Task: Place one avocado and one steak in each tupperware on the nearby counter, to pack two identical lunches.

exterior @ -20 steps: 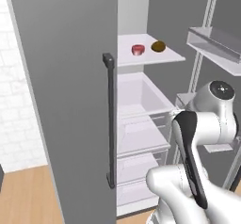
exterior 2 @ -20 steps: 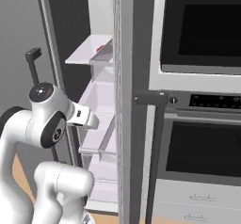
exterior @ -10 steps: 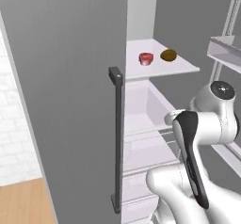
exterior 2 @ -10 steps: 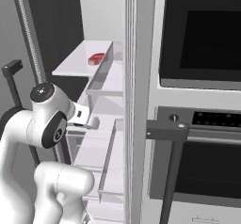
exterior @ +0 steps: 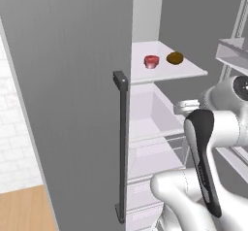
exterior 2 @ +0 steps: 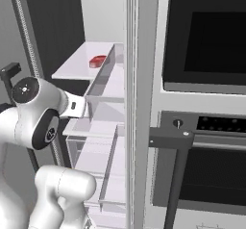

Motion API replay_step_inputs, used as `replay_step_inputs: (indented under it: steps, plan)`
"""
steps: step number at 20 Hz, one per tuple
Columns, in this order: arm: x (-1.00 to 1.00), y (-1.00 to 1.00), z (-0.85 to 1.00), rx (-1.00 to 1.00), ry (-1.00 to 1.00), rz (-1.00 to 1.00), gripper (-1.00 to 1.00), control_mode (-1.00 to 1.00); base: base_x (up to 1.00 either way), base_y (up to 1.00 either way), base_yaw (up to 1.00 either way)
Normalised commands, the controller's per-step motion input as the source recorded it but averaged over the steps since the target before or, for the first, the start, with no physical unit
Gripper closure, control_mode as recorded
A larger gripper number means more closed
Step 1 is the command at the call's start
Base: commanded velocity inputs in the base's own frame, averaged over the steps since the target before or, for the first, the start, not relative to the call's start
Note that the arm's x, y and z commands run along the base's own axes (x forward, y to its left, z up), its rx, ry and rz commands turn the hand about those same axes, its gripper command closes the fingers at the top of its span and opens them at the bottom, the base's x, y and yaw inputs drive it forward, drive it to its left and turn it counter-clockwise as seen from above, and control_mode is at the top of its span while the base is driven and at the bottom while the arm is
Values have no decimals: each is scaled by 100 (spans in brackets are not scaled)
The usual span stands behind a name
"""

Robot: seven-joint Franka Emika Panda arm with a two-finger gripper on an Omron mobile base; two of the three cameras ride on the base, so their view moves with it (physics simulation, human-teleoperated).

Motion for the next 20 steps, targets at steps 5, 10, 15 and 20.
replay_step_inputs:
  steps: [5,10,15,20]
  plan:
    - [-14,2,100,0,-22,0,-100,-100,0,0,0]
    - [0,32,100,-3,-6,0,-100,-100,0,0,0]
    - [22,13,60,3,5,-1,-100,-100,0,0,0]
    - [23,0,-16,5,5,0,-100,-100,0,0,0]
